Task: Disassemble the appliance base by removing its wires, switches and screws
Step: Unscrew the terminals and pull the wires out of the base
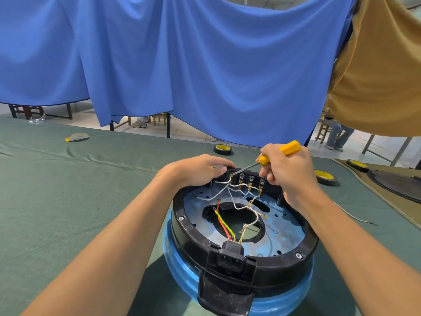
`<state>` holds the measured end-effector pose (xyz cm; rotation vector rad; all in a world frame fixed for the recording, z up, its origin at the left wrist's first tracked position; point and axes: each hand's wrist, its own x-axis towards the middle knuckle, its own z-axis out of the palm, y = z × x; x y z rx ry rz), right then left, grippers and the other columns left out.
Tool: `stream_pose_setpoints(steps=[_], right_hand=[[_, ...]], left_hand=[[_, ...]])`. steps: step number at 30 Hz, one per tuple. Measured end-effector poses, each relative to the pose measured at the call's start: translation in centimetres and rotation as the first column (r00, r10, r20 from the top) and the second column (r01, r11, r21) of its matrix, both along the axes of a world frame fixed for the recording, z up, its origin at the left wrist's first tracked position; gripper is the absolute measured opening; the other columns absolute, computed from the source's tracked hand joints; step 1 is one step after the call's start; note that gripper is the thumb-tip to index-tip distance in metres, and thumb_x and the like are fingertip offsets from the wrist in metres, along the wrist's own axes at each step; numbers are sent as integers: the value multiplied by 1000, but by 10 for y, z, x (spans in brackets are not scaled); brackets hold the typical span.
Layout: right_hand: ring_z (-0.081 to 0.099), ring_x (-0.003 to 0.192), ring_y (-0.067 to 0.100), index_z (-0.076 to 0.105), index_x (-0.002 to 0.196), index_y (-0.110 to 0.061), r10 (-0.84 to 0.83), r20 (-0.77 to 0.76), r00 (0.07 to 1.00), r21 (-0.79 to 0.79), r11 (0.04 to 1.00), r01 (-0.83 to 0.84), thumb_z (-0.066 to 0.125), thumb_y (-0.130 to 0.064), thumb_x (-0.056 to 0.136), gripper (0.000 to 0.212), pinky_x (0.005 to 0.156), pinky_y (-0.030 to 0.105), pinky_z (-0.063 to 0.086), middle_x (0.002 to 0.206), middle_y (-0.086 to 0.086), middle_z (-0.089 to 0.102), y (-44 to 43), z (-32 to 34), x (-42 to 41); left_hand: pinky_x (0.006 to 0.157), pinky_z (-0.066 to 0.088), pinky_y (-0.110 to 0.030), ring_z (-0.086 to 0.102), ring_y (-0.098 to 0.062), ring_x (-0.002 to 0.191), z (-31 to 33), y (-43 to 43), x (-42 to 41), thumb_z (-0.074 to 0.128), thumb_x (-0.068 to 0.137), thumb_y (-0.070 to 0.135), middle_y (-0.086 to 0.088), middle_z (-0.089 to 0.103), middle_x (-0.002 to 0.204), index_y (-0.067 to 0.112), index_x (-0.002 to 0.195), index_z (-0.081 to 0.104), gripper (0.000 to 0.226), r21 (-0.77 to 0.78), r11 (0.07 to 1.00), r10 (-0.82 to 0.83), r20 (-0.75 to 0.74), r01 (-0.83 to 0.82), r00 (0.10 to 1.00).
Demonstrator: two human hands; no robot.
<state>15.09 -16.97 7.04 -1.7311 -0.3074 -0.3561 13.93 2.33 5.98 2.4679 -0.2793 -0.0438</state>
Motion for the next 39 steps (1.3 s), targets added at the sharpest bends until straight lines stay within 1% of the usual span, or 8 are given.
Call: stream_pose_setpoints(steps=[3,8,12,18,29,30,34,39], right_hand=[[49,40,12,62,52,-2,7,3,1000,-19,1000,-7,57,-15,85,36,38,18,38,46,11,59,0,1,0],[44,40,17,62,49,-4,31,-111,993,85,996,-22,58,-12,83,35,39,19,34,45,14,55,-1,6,4],[46,40,16,63,50,-4,28,-113,993,137,991,-13,59,-12,82,33,36,18,34,46,14,56,-2,5,3],[49,40,13,66,54,-3,21,-56,998,57,998,-18,58,-14,85,34,38,18,39,47,13,58,-1,2,3],[52,46,11,65,53,-5,43,131,990,-143,989,-24,57,-19,87,38,49,27,42,48,7,59,-1,-3,-1],[50,45,12,64,53,-4,38,104,994,-123,992,-25,57,-18,86,37,48,27,41,47,8,58,-1,-2,1],[38,37,14,58,52,1,77,-117,990,120,991,-63,56,-7,84,33,39,19,30,40,9,46,0,7,8],[37,33,13,57,49,-3,91,-148,985,243,969,-53,56,-7,82,34,35,17,27,40,9,46,-4,5,7]], left_hand=[[106,35,-37,50,-15,118,0,0,0,35,105,26,5,57,130,34,134,53,35,1,1000,0,2,0,1000],[106,37,-38,52,-14,113,1,0,1,36,105,26,4,59,125,35,132,54,34,-4,1000,5,12,-5,1000],[104,36,-35,51,-13,115,0,0,0,36,105,26,5,58,127,35,132,54,34,3,1000,5,13,-5,1000],[104,38,-36,53,-14,114,0,0,1,36,104,25,3,60,124,32,132,55,34,-19,1000,4,10,-4,1000],[106,37,-36,52,-14,115,1,0,0,35,105,24,5,59,126,31,133,54,34,7,1000,-14,11,14,1000],[106,37,-36,52,-14,115,1,0,0,35,105,24,5,59,127,31,133,54,34,7,1000,-13,9,13,1000],[101,37,-31,52,-11,110,2,-1,-1,35,105,23,6,59,124,31,133,54,34,3,1000,-9,15,9,1000],[98,35,-29,51,-10,110,1,0,-2,35,105,23,6,58,124,31,133,54,34,0,1000,-6,12,6,1000]])
